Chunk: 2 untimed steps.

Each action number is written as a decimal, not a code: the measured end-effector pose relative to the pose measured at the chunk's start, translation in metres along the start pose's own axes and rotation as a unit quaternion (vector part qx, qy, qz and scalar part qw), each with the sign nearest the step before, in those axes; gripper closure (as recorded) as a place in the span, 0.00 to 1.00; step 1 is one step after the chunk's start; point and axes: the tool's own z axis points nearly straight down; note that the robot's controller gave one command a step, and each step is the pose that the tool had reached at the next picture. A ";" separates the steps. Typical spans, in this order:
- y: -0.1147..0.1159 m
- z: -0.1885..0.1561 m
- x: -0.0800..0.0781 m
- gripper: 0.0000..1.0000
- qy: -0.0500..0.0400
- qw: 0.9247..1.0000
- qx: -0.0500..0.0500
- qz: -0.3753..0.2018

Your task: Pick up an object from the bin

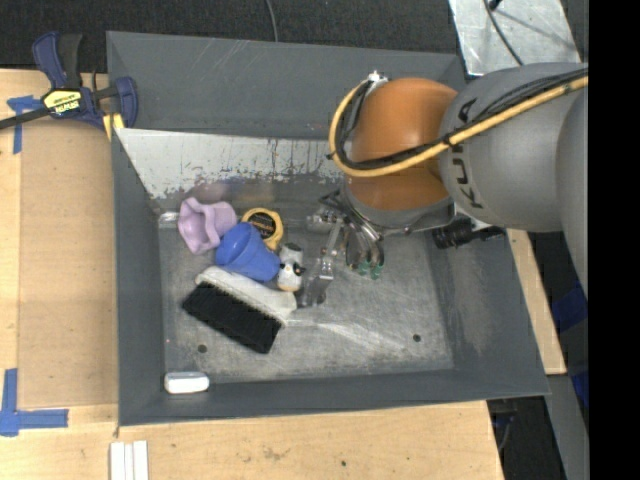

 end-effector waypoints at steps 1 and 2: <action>0.000 0.000 0.000 0.00 0.000 1.000 0.000 0.000; -0.016 0.035 -0.021 0.00 -0.003 1.000 -0.001 -0.016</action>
Offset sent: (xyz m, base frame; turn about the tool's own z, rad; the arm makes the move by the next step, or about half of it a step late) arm 0.0239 -0.0348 -0.0628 -0.0447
